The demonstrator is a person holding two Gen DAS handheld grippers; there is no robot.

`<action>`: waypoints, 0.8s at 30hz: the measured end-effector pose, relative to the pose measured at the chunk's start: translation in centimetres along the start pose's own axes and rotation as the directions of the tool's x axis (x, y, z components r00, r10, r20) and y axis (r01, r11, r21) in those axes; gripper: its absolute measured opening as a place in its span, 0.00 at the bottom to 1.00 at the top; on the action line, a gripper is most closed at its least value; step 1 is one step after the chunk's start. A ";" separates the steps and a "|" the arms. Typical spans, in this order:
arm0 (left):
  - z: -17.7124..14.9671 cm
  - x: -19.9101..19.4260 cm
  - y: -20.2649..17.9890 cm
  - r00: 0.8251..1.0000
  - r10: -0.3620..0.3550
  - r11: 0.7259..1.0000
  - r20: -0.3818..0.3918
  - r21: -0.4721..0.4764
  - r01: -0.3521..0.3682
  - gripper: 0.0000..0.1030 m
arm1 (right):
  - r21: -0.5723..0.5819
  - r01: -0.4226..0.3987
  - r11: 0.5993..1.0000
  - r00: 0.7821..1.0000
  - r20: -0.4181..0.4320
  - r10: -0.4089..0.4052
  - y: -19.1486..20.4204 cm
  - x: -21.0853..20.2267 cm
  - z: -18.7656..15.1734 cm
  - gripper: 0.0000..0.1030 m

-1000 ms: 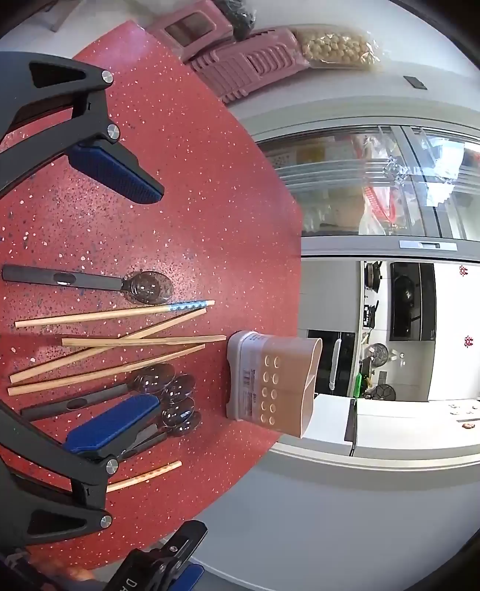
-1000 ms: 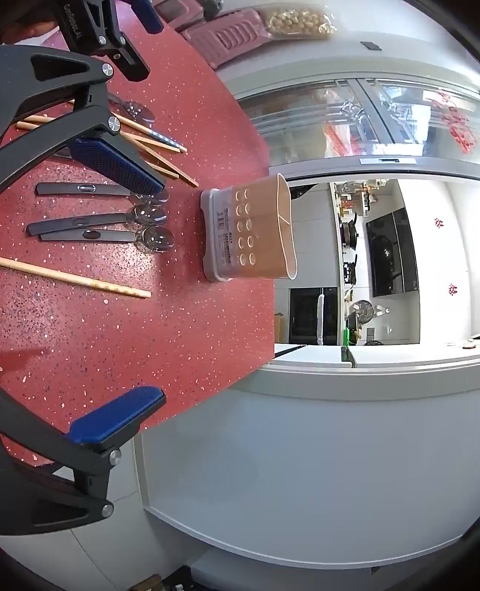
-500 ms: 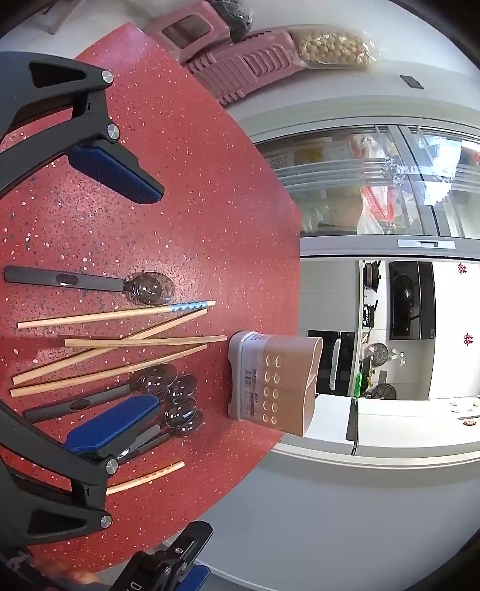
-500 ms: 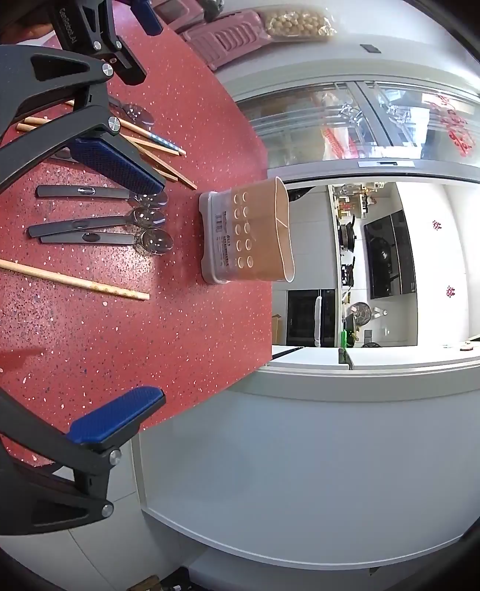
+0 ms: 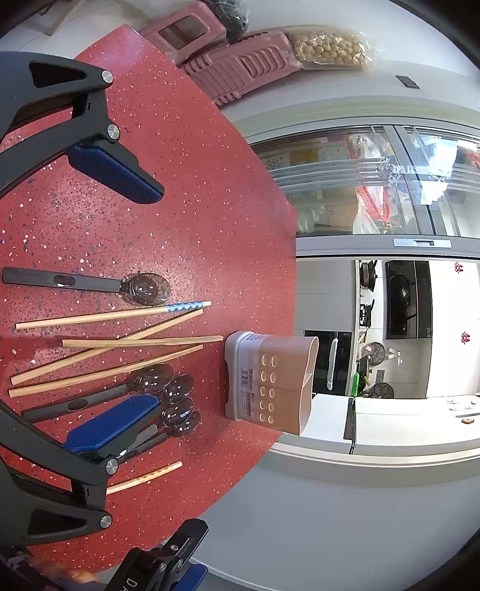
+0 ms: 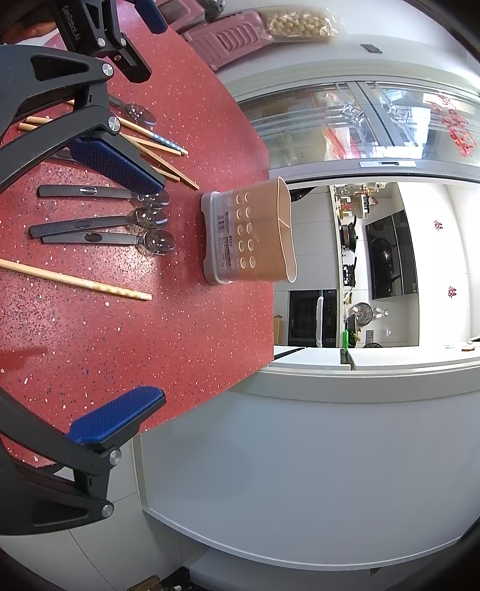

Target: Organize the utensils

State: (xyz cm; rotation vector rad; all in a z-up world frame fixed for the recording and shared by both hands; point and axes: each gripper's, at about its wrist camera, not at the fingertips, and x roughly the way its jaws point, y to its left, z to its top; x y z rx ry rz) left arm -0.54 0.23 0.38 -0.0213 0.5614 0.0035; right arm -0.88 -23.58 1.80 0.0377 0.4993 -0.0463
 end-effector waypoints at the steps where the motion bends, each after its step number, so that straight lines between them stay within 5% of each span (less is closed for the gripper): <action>1: 0.0 0.0 0.0 1.000 0.000 1.000 0.001 0.001 0.000 1.00 | 0.000 0.001 1.000 1.000 -0.001 -0.001 0.0 0.0 0.0 1.00; 24: 0.6 -0.7 0.1 0.999 -0.001 1.000 0.054 0.012 0.000 1.00 | -0.013 0.017 1.000 1.000 0.025 -0.016 0.1 -0.2 0.2 1.00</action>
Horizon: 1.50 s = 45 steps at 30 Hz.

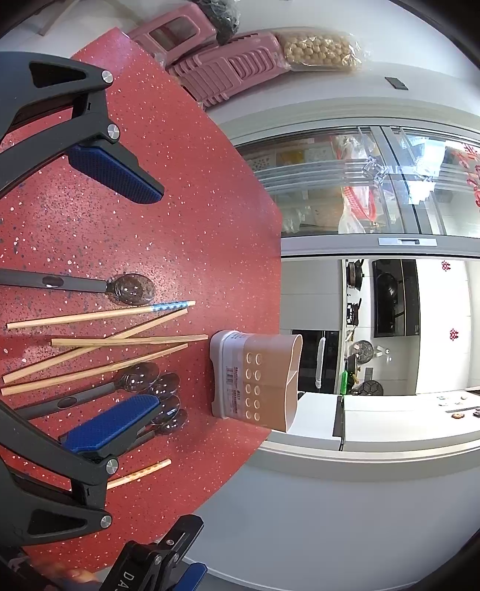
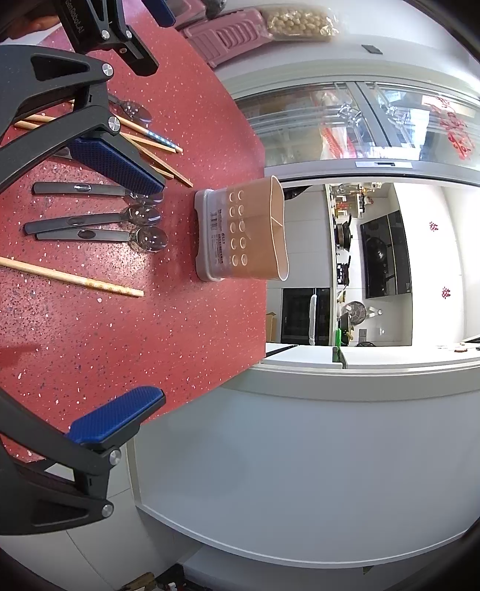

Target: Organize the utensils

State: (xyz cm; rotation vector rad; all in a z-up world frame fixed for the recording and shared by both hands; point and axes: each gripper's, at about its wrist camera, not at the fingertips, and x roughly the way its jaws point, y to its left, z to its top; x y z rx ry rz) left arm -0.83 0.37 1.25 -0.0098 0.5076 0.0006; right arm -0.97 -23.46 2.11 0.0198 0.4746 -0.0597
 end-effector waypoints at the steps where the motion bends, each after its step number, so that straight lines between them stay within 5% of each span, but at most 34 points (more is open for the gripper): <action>1: 0.0 0.0 0.0 1.000 0.000 1.000 0.000 0.001 0.000 1.00 | 0.000 0.000 1.000 1.000 0.001 0.000 0.0 0.0 0.0 1.00; 45: -0.1 -0.3 -0.2 1.000 0.001 1.000 0.003 -0.007 -0.001 1.00 | -0.004 -0.008 1.000 1.000 0.004 0.008 0.1 -0.2 0.1 1.00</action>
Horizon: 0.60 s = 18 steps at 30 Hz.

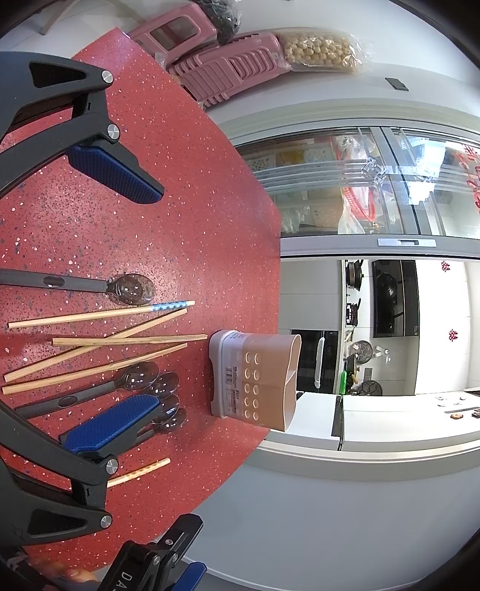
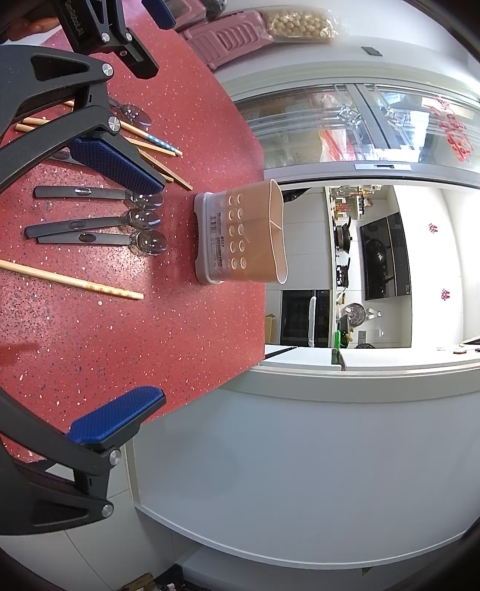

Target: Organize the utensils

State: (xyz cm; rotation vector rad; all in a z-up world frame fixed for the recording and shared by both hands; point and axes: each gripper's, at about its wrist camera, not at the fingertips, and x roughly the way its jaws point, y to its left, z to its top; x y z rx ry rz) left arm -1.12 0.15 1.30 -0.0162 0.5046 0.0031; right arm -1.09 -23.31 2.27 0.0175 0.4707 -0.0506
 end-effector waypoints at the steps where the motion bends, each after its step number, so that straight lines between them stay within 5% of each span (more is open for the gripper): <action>1: 0.0 0.0 0.0 1.000 0.000 1.000 -0.001 0.000 0.000 1.00 | 0.000 0.000 1.000 1.000 0.000 0.000 0.0 0.0 0.0 1.00; 18: -0.2 0.3 -0.1 1.000 0.001 1.000 -0.007 -0.003 -0.001 1.00 | 0.003 0.002 1.000 1.000 -0.005 -0.002 0.2 0.0 -0.1 1.00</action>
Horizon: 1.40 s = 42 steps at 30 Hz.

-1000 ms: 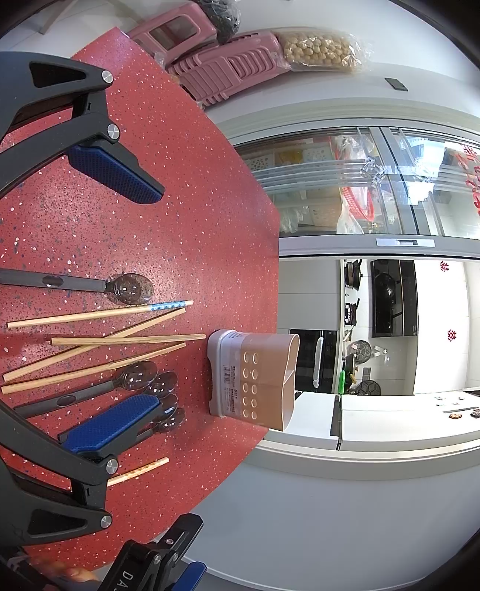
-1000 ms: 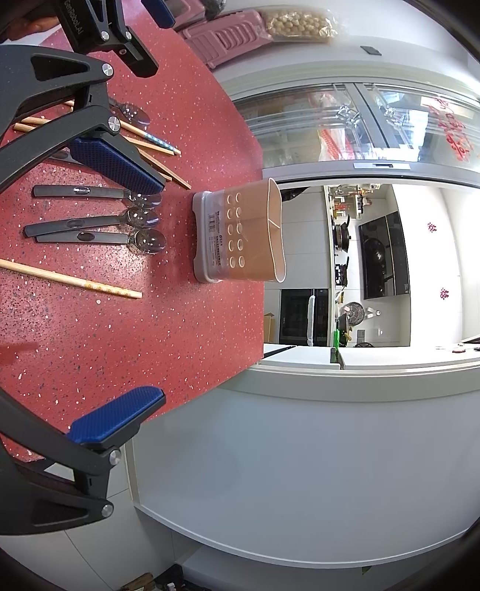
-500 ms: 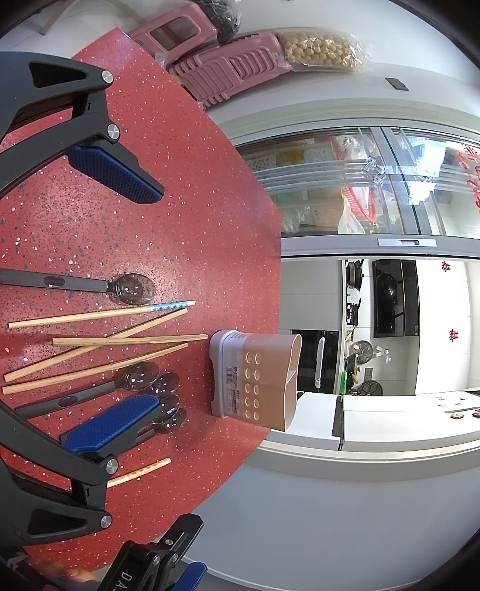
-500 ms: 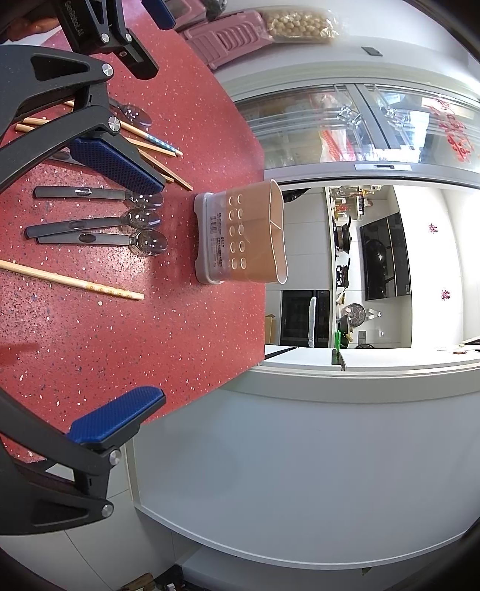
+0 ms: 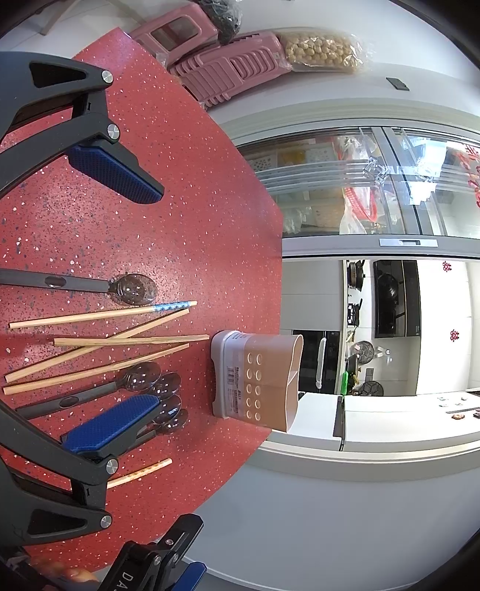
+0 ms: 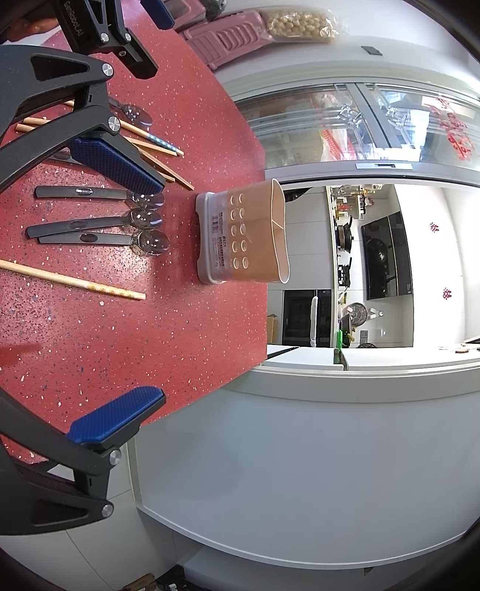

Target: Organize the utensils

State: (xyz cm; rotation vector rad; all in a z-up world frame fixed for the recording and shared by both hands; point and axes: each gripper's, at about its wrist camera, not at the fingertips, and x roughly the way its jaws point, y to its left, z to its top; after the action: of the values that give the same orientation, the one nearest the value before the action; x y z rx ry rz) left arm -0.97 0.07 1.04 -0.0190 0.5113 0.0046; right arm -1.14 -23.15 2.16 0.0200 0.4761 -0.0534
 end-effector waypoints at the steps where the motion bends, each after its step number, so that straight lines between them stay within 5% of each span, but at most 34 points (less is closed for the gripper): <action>1: 0.0 0.0 0.0 1.000 0.000 1.000 0.000 0.000 0.000 1.00 | 0.000 0.002 1.000 1.000 0.001 -0.002 0.0 0.0 0.0 1.00; 23: -0.6 1.6 0.4 0.997 0.006 1.000 -0.082 0.003 -0.006 1.00 | 0.028 -0.001 1.000 1.000 -0.025 0.002 -0.5 0.8 -0.2 1.00; 29: -0.7 3.1 1.8 0.987 0.001 1.000 -0.159 0.003 -0.001 1.00 | 0.061 -0.043 0.997 0.991 -0.128 0.050 -1.3 2.7 -0.2 1.00; 33: -0.7 4.4 2.8 0.975 0.014 0.999 -0.220 0.046 -0.004 1.00 | 0.080 -0.057 0.995 0.961 -0.266 0.077 -2.0 4.8 -0.7 1.00; 40: -1.4 7.9 4.3 0.928 0.003 0.997 -0.372 0.076 0.027 1.00 | 0.012 -0.048 0.999 0.899 -0.436 0.048 -1.9 7.6 -0.8 1.00; 42: -1.4 8.7 4.4 0.915 -0.016 0.996 -0.404 0.075 0.051 1.00 | 0.045 -0.067 0.997 0.859 -0.506 0.081 -2.2 9.0 -0.8 0.99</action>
State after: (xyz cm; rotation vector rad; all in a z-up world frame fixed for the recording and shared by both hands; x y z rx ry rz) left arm 5.86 4.44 -4.53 0.0556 0.9258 -0.0560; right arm 6.37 -25.70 -2.68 0.0795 1.0059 0.0239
